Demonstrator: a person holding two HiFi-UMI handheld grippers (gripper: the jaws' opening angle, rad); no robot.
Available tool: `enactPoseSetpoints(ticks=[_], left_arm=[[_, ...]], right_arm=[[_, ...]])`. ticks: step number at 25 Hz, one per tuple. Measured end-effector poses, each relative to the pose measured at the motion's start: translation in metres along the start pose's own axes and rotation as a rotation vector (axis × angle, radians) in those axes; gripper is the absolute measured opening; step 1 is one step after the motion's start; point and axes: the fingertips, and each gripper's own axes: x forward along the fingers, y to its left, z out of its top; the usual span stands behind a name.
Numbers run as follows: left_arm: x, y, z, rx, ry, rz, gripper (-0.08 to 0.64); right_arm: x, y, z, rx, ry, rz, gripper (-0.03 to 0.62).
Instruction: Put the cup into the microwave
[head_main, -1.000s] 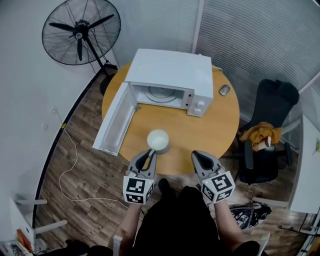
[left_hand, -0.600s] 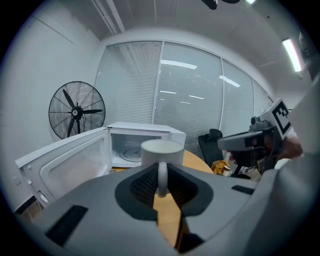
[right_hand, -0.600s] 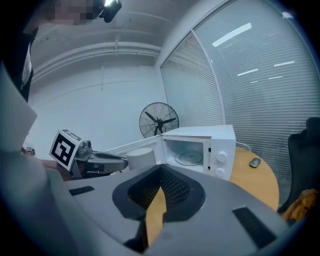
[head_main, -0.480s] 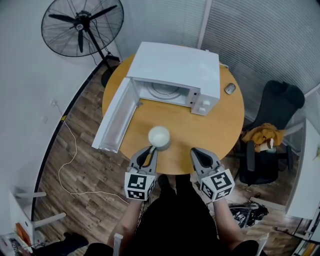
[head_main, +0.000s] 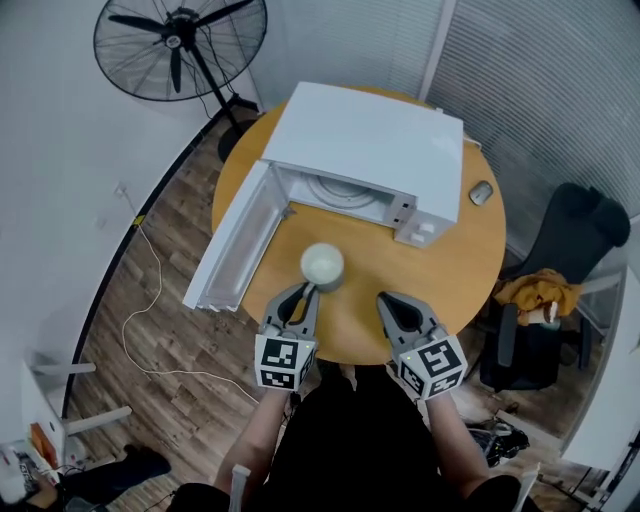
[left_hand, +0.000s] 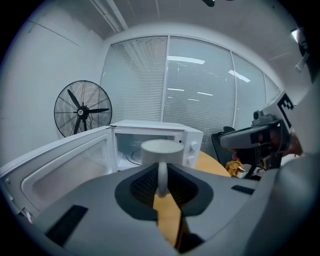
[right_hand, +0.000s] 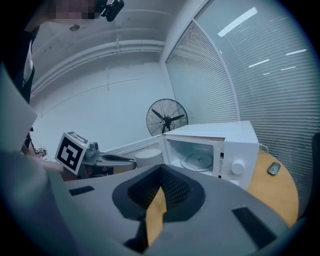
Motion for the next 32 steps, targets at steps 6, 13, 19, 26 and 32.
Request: enactPoseSetpoints(ticks=[6, 13, 19, 26, 32], left_arm=[[0.039, 0.008, 0.002, 0.004, 0.006, 0.045, 0.043], [0.088, 0.012, 0.005, 0.013, -0.005, 0.090, 0.043], [0.123, 0.023, 0.007, 0.011, -0.002, 0.135, 0.043], [0.149, 0.041, 0.007, 0.025, -0.012, 0.148, 0.043], [0.169, 0.057, 0.001, 0.052, -0.011, 0.147, 0.043]], right_arm=[[0.021, -0.026, 0.004, 0.004, 0.018, 0.057, 0.009], [0.037, -0.055, -0.005, 0.012, 0.043, 0.142, 0.009], [0.047, -0.067, -0.015, 0.019, 0.079, 0.205, 0.009], [0.056, -0.066, -0.024, 0.016, 0.082, 0.243, 0.009], [0.066, -0.063, -0.035, 0.035, 0.094, 0.240, 0.009]])
